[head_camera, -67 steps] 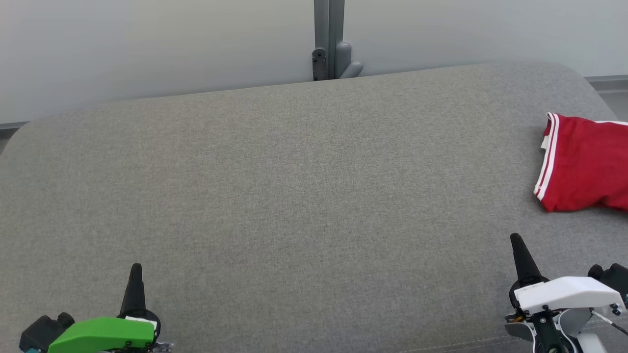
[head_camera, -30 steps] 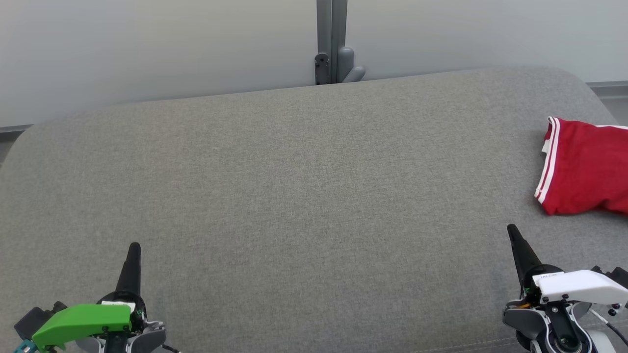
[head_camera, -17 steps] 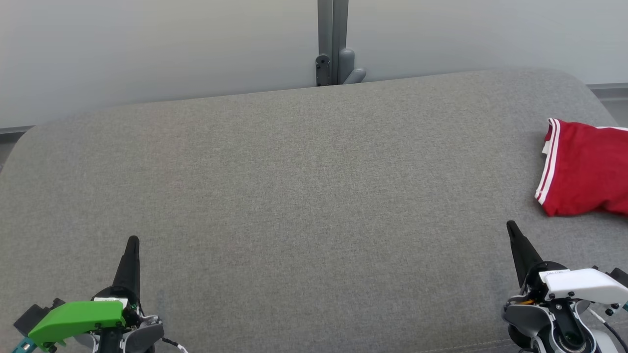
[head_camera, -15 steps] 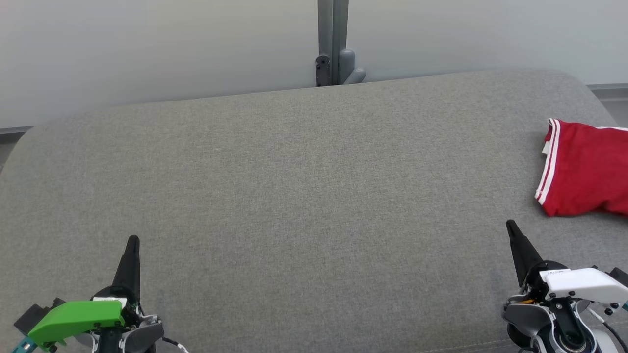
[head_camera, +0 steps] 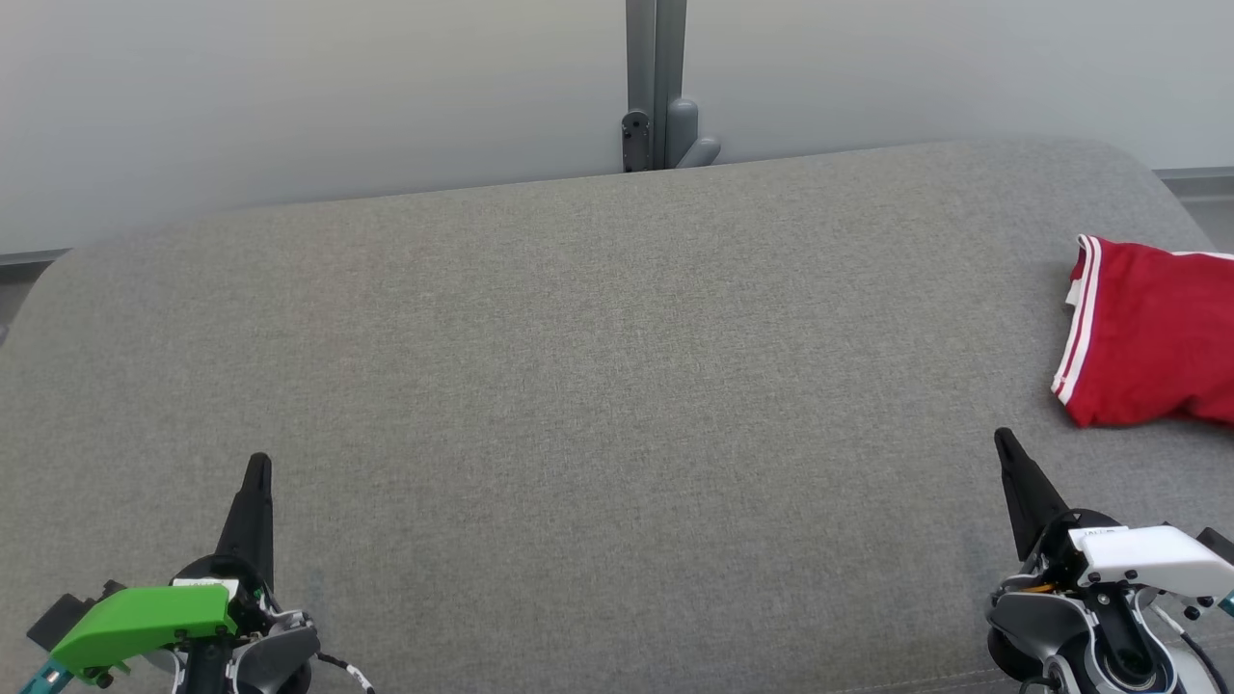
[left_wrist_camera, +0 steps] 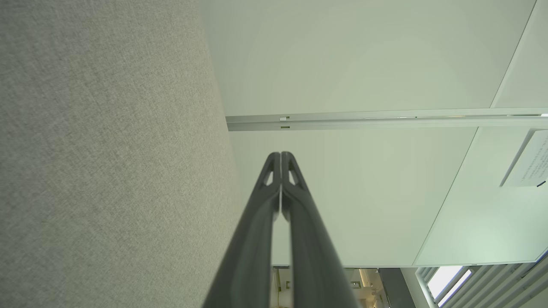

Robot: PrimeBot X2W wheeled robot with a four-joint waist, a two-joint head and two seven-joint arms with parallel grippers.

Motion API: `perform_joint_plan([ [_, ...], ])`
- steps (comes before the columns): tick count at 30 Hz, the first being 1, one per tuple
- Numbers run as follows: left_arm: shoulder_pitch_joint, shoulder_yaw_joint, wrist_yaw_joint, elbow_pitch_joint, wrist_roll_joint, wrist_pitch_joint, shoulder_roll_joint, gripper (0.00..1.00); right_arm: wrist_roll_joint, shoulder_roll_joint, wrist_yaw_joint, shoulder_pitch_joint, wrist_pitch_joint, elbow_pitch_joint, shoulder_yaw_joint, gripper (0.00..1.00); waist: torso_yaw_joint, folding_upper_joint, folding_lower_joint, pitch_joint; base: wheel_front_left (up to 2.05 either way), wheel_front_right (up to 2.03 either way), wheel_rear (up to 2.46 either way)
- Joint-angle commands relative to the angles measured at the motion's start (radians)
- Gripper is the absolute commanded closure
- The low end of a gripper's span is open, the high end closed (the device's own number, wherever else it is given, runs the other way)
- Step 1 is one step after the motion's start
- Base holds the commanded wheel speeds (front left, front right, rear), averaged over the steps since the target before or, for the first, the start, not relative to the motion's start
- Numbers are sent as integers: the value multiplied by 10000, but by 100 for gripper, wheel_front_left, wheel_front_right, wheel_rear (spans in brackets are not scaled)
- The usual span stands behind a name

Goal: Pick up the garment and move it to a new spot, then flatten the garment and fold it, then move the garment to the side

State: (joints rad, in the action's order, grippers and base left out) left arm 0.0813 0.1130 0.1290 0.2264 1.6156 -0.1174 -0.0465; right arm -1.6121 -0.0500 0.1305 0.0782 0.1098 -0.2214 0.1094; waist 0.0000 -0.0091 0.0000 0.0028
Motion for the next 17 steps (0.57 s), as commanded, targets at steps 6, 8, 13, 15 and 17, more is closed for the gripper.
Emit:
perform_joint_plan([
  [6,138,26,51,-33,-5,-32,-70,100,-68,-1,4,99,41,38,23,100,0,91,0,0,0,0,0],
  [8,138,26,51,-33,-5,-32,-70,100,-68,-1,4,99,41,38,23,100,0,91,0,0,0,0,0],
  [13,138,26,51,-33,-5,-32,-70,100,-69,-1,4,99,40,38,23,100,0,91,0,0,0,0,0],
  [15,137,26,51,-33,-5,-32,-70,100,-69,-1,4,99,40,38,22,100,0,91,0,0,0,0,0],
  [17,137,25,52,-34,-5,-32,-70,100,-69,-1,4,98,40,38,22,100,0,91,0,0,0,0,0],
])
